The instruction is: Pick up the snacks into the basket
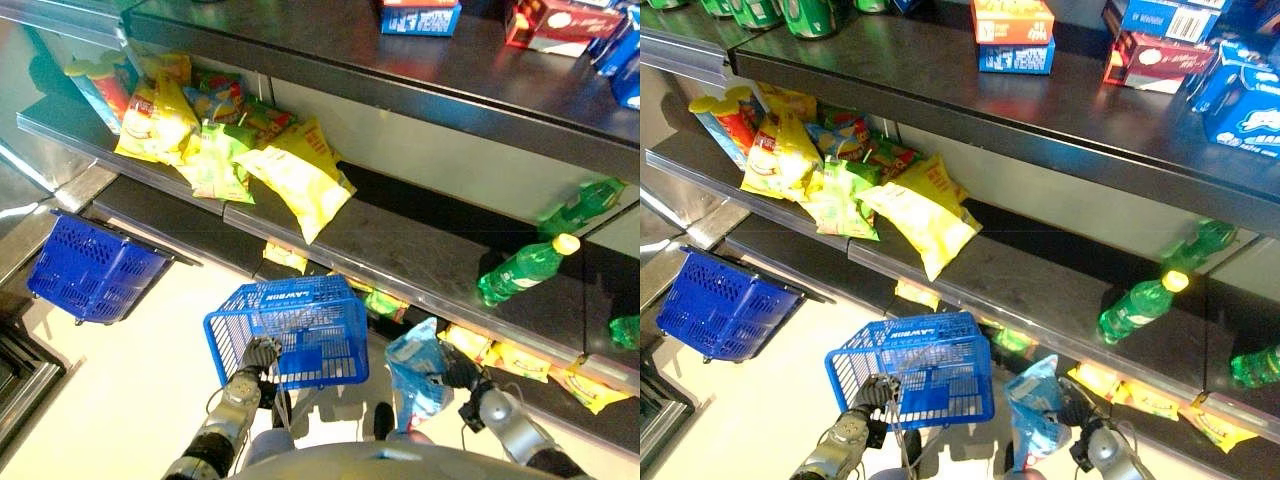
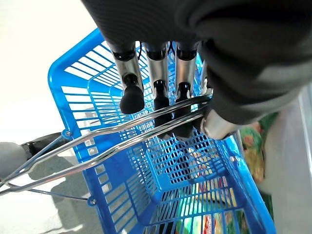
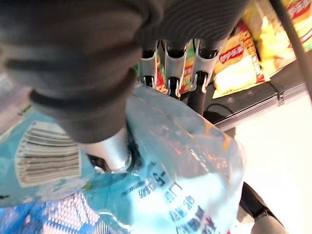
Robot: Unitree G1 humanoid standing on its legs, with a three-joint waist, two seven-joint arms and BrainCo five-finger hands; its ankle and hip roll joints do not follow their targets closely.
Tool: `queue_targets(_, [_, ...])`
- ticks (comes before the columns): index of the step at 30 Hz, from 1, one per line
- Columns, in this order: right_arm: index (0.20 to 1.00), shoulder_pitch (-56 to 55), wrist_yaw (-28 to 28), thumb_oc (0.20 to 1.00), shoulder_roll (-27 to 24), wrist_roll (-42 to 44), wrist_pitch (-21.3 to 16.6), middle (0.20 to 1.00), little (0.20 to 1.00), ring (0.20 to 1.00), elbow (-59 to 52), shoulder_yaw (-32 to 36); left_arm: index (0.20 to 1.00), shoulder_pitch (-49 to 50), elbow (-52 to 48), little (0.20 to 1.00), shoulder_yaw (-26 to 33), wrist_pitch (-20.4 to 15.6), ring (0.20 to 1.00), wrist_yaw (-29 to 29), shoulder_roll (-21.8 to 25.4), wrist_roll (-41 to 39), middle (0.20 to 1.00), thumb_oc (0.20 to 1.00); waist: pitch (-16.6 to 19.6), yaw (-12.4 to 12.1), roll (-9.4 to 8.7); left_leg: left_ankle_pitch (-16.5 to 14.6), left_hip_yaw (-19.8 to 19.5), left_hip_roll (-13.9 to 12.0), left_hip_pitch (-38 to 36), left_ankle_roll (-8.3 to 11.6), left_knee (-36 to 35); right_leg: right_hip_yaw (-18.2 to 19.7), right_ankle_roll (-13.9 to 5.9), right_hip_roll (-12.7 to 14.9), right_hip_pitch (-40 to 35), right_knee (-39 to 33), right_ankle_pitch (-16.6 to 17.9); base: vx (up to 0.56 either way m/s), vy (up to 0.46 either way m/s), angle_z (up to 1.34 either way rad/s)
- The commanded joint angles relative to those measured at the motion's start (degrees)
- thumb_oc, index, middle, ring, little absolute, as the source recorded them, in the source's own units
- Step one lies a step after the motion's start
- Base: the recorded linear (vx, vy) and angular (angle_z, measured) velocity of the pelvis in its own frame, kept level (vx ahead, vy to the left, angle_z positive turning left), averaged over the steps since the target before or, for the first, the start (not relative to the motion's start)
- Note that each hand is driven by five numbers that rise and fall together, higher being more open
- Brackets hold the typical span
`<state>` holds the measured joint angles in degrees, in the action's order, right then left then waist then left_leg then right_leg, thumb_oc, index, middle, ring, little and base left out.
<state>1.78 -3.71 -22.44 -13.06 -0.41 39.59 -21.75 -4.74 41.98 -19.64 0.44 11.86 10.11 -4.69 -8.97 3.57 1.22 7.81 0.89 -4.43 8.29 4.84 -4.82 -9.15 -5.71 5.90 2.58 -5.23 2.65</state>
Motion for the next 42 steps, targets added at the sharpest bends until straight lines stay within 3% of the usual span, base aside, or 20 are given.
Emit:
queue_targets(1, [0.2, 6.92, -1.97, 0.2, 2.48, -1.84, -0.54, 0.2, 0.2, 0.2, -0.73, -3.64, 0.2, -9.22, -5.48, 0.2, -3.65, -5.16, 0.2, 0.39, 0.15, -2.36, 0.2, 0.2, -4.28, -1.12, -2.09, -3.61, -0.03, 4.48, 0.25, -2.51, -0.18, 2.84, -1.2, -1.38, 4.97, 0.23, 2.8, -0.11, -0.022, -0.09])
queue_targets(11, [0.2, 24.05, -5.41, 0.2, 9.6, -1.47, -0.29, 0.2, 0.2, 0.2, 6.27, -15.67, 0.2, -21.07, -8.66, 0.2, -16.17, -6.08, 0.2, 3.45, -4.8, -5.01, 0.2, 0.2, -8.93, -1.64, -1.4, -1.27, -0.36, 4.74, 5.14, -1.98, -0.18, 3.06, -0.98, -1.4, 10.05, 0.23, 4.67, -0.06, -0.017, -0.04])
queue_targets(18, [0.2, 30.57, -7.94, 0.2, 13.74, 0.66, -0.22, 0.2, 0.2, 0.2, 12.26, -17.8, 0.2, -23.95, -11.63, 0.2, -20.43, -7.07, 0.2, 4.43, -7.32, -8.76, 0.2, 0.2, -11.28, -2.11, -1.18, -0.39, -0.39, 4.67, 7.71, -1.77, -0.18, 2.75, -1.04, -1.14, 12.55, 0.23, 5.6, -0.03, -0.012, 0.01])
queue_targets(22, [0.2, 35.76, -10.69, 0.2, 15.98, 0.68, 0.54, 0.2, 0.2, 0.2, 19.9, -17.95, 0.2, -23.96, -16.37, 0.2, -23.79, -7.21, 0.2, 3.69, -7.38, -10.49, 0.2, 0.2, -13.59, -3.24, -0.09, 0.21, -0.56, 4.84, 9.24, -1.76, -0.18, 2.6, -1.0, -0.87, 13.9, 0.25, 6.19, -0.03, -0.007, 0.06])
queue_targets(26, [0.2, 38.92, -12.91, 0.2, 15.8, -0.6, 1.43, 0.2, 0.2, 0.2, 26.13, -16.76, 0.2, -23.87, -22.69, 0.2, -24.85, -7.23, 0.2, 2.73, -5.68, -10.93, 0.2, 0.2, -14.78, -4.45, 1.15, 0.58, -0.75, 5.08, 10.29, -1.76, -0.18, 2.44, -1.19, -0.52, 14.81, 0.23, 6.53, -0.03, 0.013, 0.09])
queue_targets(29, [0.2, 41.51, -15.59, 0.2, 14.28, -3.33, 3.49, 0.2, 0.2, 0.2, 33.52, -14.98, 0.2, -25.04, -29.31, 0.2, -25.01, -7.57, 0.2, 2.77, -4.69, -13.24, 0.2, 0.2, -16.63, -6.03, 3.27, 1.01, -1.24, 5.77, 11.33, -1.95, -0.18, 1.79, -1.41, 0.01, 15.75, 0.34, 6.91, -0.02, 0.015, 0.05])
queue_targets(37, [0.2, 42.3, -18.31, 0.2, 10.19, 0.76, 4.21, 0.2, 0.2, 0.2, 35.08, -8.91, 0.2, -27.95, -36.71, 0.2, -22.57, -7.1, 0.2, 3.5, -4.69, -16.18, 0.2, 0.2, -20.51, -6.21, 5.74, 1.58, -1.48, 7.06, 13.18, -2.27, -0.18, 1.5, -1.73, 1.2, 17.63, 0.74, 7.58, -0.03, 0.049, 0.08])
queue_targets(38, [0.445, 42.78, -18.82, 0.445, 9.93, 1.85, 4.24, 0.445, 0.445, 0.445, 35.0, -8.15, 0.2, -28.12, -36.93, 0.2, -22.48, -6.95, 0.2, 3.71, -4.76, -16.24, 0.2, 0.2, -20.81, -6.21, 5.84, 1.57, -1.46, 7.18, 13.31, -2.36, -0.18, 1.59, -1.76, 1.26, 17.87, 0.77, 7.71, -0.02, 0.044, 0.06])
queue_targets(39, [1.0, 42.98, -19.09, 1.0, 9.7, 2.74, 4.32, 1.0, 1.0, 1.0, 35.2, -7.52, 0.2, -28.22, -36.94, 0.2, -22.32, -6.8, 0.2, 3.8, -4.77, -16.14, 0.2, 0.2, -20.82, -6.3, 5.92, 1.52, -1.46, 7.26, 13.46, -2.41, -0.18, 1.67, -1.77, 1.31, 18.06, 0.76, 7.73, -0.01, 0.042, 0.02])
queue_targets(42, [1.0, 43.69, -18.55, 1.0, 9.07, 3.62, 4.31, 1.0, 1.0, 1.0, 35.25, -7.34, 0.2, -28.07, -37.0, 0.2, -22.0, -6.59, 0.2, 4.11, -4.85, -16.21, 0.2, 0.2, -20.82, -6.62, 6.07, 1.49, -1.42, 7.51, 14.1, -2.53, -0.18, 1.74, -1.88, 1.63, 18.57, 0.69, 7.82, 0.0, 0.0, 0.0])
